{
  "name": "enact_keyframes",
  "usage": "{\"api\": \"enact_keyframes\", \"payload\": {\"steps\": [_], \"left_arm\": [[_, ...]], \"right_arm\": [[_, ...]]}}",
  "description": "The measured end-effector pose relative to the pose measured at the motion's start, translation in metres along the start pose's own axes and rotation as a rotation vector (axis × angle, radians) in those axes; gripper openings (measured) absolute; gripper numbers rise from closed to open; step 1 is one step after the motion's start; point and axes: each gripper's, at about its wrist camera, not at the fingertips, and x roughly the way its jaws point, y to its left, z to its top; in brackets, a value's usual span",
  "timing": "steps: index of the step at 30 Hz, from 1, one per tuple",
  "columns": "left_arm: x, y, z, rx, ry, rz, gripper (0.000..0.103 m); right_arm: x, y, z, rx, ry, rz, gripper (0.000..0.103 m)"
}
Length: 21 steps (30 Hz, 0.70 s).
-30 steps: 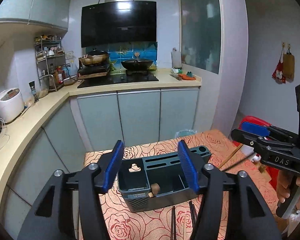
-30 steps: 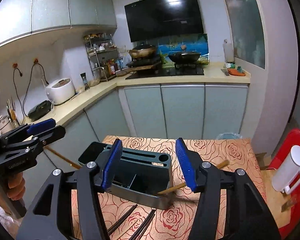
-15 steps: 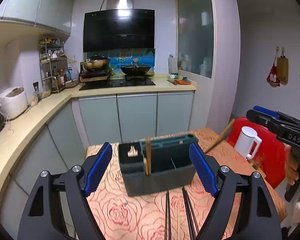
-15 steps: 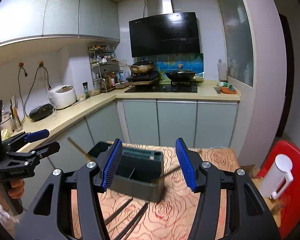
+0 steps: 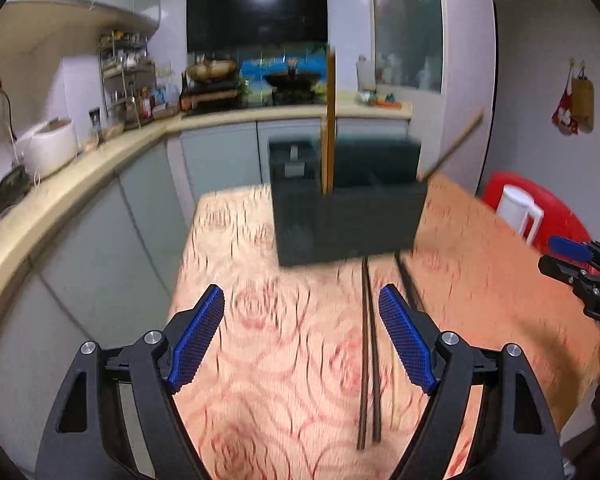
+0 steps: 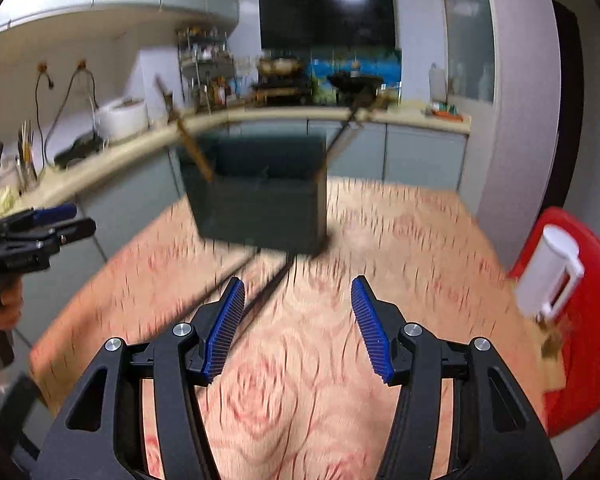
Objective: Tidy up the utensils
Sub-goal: 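Move both open tools down toward the remaining chopsticks on the table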
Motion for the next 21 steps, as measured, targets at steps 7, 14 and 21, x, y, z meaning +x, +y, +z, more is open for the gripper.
{"api": "enact_keyframes", "payload": {"steps": [7, 14, 21], "left_arm": [[0.008, -0.001, -0.066, 0.045, 0.077, 0.022, 0.077], [0.012, -0.005, -0.096, 0.102, 0.12, 0.032, 0.077], [0.014, -0.003, -0.103, 0.092, 0.137, 0.0, 0.077]], "right_arm": [[0.017, 0.025, -0.059, -0.031, 0.099, 0.025, 0.054], [0.033, 0.069, -0.082, -0.119, 0.152, 0.095, 0.054], [0.044, 0.089, -0.094, -0.175, 0.172, 0.068, 0.054]]}}
